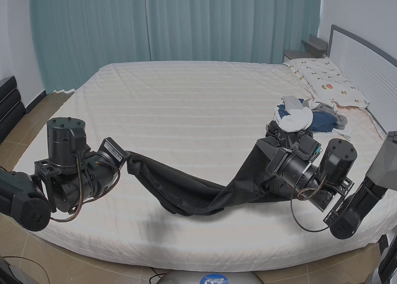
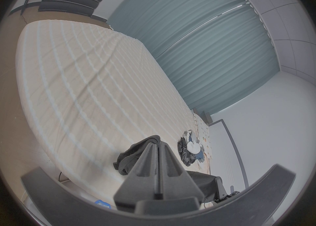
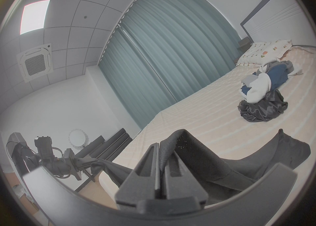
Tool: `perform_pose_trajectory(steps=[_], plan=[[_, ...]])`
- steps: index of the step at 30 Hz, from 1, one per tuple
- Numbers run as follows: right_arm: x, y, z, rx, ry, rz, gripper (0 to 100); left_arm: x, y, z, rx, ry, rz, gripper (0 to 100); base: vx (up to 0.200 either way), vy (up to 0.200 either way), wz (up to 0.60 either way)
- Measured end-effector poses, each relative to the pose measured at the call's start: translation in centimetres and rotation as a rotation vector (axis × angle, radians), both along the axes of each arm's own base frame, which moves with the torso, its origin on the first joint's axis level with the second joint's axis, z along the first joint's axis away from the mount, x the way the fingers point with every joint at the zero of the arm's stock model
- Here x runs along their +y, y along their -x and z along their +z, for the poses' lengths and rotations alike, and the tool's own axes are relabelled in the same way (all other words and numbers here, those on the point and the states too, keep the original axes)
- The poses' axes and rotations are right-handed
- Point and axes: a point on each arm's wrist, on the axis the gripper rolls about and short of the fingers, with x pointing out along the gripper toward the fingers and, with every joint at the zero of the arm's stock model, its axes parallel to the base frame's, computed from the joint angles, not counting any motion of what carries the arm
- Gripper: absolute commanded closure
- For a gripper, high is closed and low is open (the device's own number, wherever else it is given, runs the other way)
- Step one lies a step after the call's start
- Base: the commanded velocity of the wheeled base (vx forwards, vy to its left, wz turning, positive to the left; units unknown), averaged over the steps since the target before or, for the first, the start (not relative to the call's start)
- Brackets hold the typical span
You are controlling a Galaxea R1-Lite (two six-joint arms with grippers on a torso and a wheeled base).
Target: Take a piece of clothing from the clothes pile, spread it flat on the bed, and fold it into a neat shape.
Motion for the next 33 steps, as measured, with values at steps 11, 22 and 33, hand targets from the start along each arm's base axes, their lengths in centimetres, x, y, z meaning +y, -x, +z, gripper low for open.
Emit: perform_pose_trajectory(steps=[11,22,33], plan=[[-0.4,0.0,0.0,0.001,0.001,-0.012,100,0.4,-0.2,0.1,-0.004,0.000,0.016,100,0.000,0.145,0.00],[-2.7,1.0,-0.8,0.058,0.027,-0.060,100,-0.3,0.1,0.0,0.008,0.009,-0.052,100,-0.145,0.000,0.00],[-3.8,5.0,0.5,0.059,0.025,-0.034,100,-1.1,2.4,-1.0,0.064,-0.024,-0.124,100,-0.200,0.000,0.00]])
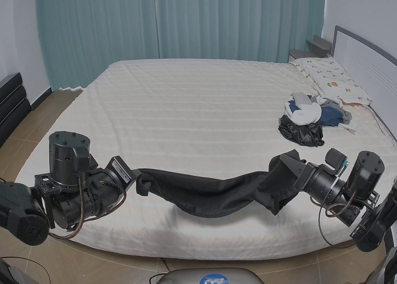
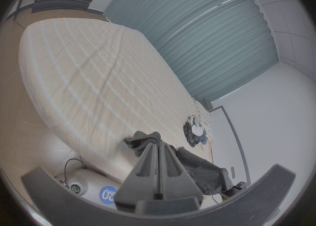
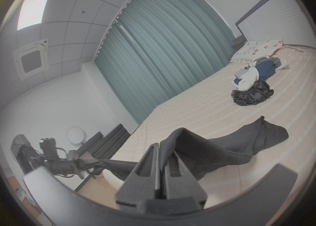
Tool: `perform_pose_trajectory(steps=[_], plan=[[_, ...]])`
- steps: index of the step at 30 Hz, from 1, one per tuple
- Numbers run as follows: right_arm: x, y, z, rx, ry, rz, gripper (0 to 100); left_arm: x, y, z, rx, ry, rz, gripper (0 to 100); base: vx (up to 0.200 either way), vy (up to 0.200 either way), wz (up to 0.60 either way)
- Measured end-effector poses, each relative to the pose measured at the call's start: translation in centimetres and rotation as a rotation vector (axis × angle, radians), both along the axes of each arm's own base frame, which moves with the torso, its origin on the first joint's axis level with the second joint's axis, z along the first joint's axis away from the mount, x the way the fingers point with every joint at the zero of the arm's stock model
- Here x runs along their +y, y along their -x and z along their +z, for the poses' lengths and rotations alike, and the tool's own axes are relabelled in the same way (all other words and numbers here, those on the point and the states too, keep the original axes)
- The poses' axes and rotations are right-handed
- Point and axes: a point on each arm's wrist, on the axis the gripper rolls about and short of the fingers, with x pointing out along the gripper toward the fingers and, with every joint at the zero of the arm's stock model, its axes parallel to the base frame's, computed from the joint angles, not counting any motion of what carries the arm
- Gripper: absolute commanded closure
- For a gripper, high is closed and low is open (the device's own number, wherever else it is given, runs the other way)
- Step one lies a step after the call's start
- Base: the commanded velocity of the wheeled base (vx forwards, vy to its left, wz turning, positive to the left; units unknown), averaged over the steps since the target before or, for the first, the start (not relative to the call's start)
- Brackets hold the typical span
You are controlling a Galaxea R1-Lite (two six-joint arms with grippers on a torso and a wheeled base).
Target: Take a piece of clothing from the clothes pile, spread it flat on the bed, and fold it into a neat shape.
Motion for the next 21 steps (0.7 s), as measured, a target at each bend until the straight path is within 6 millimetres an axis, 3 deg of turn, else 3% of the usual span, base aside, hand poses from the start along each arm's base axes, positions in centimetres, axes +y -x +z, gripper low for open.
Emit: perform_pose_trajectory(steps=[2,8,17,21], plan=[[-0.1,1.0,0.7,-0.019,-0.010,0.014,100,0.1,0.5,0.3,-0.002,-0.003,-0.009,100,-0.200,0.000,0.00],[-0.9,3.4,3.7,-0.106,-0.049,0.028,100,0.4,1.8,2.3,-0.026,-0.004,-0.032,100,0.000,0.000,0.00],[-2.4,5.0,10.8,-0.154,-0.090,0.017,100,0.9,2.1,8.3,-0.140,0.026,-0.031,100,0.000,0.000,0.00],[-3.2,4.5,15.6,-0.234,-0.153,-0.018,100,1.0,1.4,10.8,-0.189,0.047,-0.011,100,0.000,0.000,0.00]])
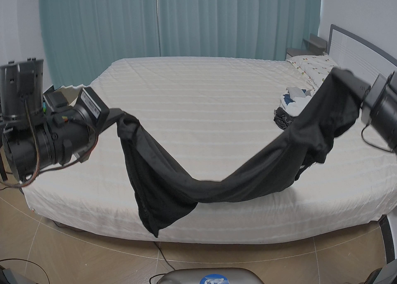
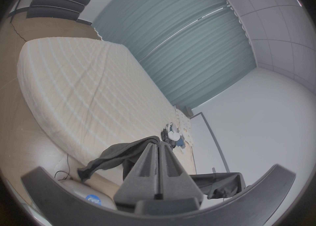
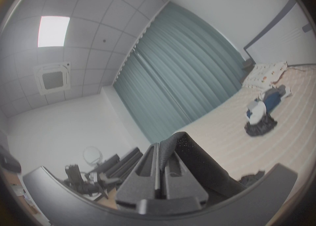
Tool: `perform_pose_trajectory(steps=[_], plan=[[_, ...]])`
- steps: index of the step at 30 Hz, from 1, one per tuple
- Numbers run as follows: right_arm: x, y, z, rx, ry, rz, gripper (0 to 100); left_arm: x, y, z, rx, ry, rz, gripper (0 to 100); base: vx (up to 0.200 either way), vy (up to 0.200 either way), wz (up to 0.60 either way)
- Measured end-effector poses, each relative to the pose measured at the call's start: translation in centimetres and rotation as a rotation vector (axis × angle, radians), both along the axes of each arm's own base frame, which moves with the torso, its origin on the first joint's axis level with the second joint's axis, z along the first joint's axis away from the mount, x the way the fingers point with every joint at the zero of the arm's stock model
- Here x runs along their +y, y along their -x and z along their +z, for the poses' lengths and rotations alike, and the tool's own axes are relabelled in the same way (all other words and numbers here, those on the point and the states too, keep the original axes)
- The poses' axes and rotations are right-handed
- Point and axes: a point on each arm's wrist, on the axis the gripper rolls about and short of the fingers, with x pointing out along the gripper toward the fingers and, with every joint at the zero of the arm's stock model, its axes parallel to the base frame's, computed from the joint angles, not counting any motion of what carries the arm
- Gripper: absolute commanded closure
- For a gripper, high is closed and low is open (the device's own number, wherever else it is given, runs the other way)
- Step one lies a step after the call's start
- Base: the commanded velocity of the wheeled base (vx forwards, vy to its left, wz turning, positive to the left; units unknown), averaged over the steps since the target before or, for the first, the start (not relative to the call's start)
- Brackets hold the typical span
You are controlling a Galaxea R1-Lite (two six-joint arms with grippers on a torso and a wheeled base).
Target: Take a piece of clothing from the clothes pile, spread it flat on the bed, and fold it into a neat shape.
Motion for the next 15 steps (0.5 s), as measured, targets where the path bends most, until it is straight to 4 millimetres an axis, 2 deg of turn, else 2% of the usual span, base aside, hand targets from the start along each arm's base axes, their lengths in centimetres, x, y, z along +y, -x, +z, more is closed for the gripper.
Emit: perform_pose_trajectory(steps=[2,5,8,11,15], plan=[[-0.4,-0.6,2.1,-0.040,-0.027,-0.025,100,0.0,-0.6,1.0,-0.016,0.008,0.014,100,0.000,0.000,0.00],[-0.9,-2.2,4.6,-0.079,-0.052,-0.068,100,0.0,-2.0,1.9,-0.020,0.010,0.038,100,0.200,0.000,0.00],[-1.0,-4.4,6.3,-0.100,-0.063,-0.108,100,-0.1,-3.8,2.2,-0.010,0.014,0.066,100,0.200,0.000,0.00],[-0.9,-7.2,6.6,-0.085,-0.056,-0.138,100,-0.2,-6.0,2.1,0.008,0.023,0.082,100,0.200,0.000,0.00],[-0.5,-10.9,5.6,-0.052,-0.040,-0.166,100,-0.5,-8.8,1.4,0.047,0.044,0.088,100,0.200,0.000,0.00]])
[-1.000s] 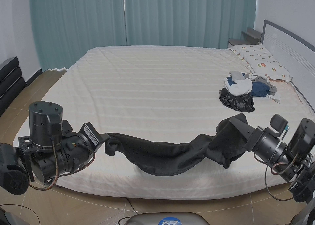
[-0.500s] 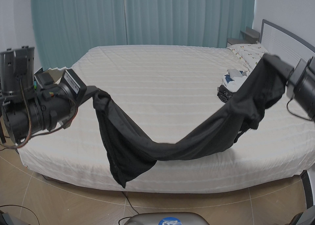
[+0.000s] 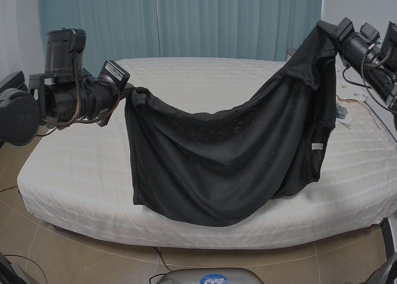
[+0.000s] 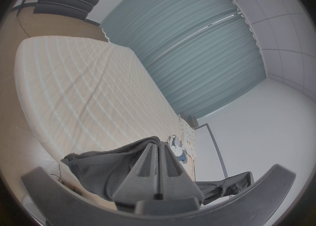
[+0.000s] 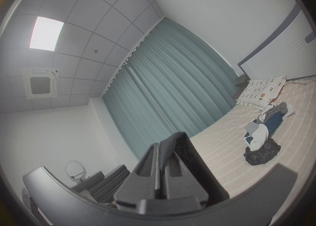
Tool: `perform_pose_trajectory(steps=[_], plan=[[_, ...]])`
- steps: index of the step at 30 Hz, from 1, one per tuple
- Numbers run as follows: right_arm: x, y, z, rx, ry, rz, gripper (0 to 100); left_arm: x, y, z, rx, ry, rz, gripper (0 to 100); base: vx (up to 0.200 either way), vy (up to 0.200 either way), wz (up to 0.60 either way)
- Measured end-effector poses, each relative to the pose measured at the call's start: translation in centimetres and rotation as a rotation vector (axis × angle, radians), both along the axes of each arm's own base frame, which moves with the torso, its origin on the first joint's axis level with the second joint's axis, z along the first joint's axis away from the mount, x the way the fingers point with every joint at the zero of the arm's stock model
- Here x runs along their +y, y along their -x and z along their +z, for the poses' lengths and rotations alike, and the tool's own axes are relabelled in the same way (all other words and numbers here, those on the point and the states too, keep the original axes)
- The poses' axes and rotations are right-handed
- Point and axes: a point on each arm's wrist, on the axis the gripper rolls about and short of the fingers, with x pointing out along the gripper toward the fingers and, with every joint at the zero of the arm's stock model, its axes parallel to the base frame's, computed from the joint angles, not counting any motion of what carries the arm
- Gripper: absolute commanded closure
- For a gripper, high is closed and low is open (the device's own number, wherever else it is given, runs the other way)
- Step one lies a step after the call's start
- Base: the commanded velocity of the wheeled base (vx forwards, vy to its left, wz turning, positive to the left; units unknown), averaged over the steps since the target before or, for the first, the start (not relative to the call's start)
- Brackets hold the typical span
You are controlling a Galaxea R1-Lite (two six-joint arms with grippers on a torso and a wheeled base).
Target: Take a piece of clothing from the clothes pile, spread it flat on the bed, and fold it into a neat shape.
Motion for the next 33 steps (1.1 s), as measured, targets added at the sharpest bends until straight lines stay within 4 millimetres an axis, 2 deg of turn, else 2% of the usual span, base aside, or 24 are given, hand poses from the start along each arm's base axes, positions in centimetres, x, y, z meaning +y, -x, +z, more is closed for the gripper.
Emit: perform_pose_trajectory(steps=[7,11,23,33], plan=[[0.9,-5.7,-3.4,0.006,0.005,-0.031,100,-0.6,-4.9,-2.2,0.058,0.022,0.018,100,0.200,0.000,0.00],[1.3,-8.0,-5.3,0.026,0.018,-0.050,100,-0.9,-7.0,-3.5,0.083,0.018,0.029,100,0.200,0.000,0.00],[1.9,-14.8,-12.1,0.083,0.101,-0.147,100,-1.2,-14.3,-9.0,0.149,0.012,0.095,100,0.000,0.000,0.00],[2.3,-19.4,-17.0,0.111,0.124,-0.212,100,-1.2,-19.3,-12.7,0.143,0.017,0.127,100,0.000,0.000,0.00]])
